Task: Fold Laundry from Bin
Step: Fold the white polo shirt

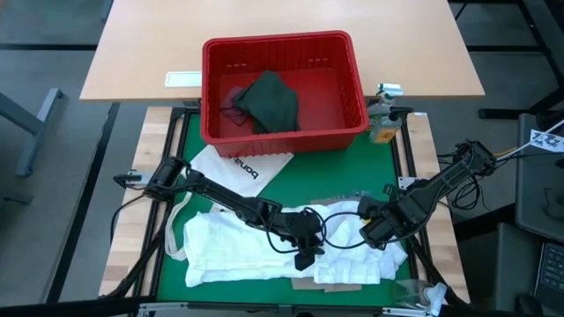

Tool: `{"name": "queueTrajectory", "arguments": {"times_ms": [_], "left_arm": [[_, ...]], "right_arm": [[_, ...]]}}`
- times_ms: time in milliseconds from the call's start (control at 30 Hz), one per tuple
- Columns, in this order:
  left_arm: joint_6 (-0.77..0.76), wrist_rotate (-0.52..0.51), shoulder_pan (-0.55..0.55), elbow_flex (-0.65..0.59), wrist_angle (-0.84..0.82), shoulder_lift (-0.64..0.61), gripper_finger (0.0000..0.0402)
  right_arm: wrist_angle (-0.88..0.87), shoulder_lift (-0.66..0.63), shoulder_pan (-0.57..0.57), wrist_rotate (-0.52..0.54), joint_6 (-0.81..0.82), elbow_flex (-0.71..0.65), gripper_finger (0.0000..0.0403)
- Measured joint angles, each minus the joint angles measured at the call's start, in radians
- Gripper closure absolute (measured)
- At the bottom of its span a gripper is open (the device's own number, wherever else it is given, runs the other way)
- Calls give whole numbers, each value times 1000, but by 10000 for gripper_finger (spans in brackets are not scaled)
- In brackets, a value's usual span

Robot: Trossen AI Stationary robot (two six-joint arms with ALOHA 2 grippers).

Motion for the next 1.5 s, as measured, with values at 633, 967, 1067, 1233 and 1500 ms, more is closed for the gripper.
{"name": "queueTrajectory", "arguments": {"times_ms": [633,967,1067,1233,1500], "left_arm": [[52,-8,5,0,25,25,394],[73,0,35,0,-32,-51,399],[80,-1,50,0,-85,-80,400],[82,-1,73,0,-170,-101,401],[108,-5,115,0,-312,-103,401]], "right_arm": [[10,0,0,0,0,0,403],[9,0,0,0,0,0,403],[9,0,0,0,0,0,403],[8,0,0,2,0,0,403],[7,0,0,32,-1,0,403]]}}
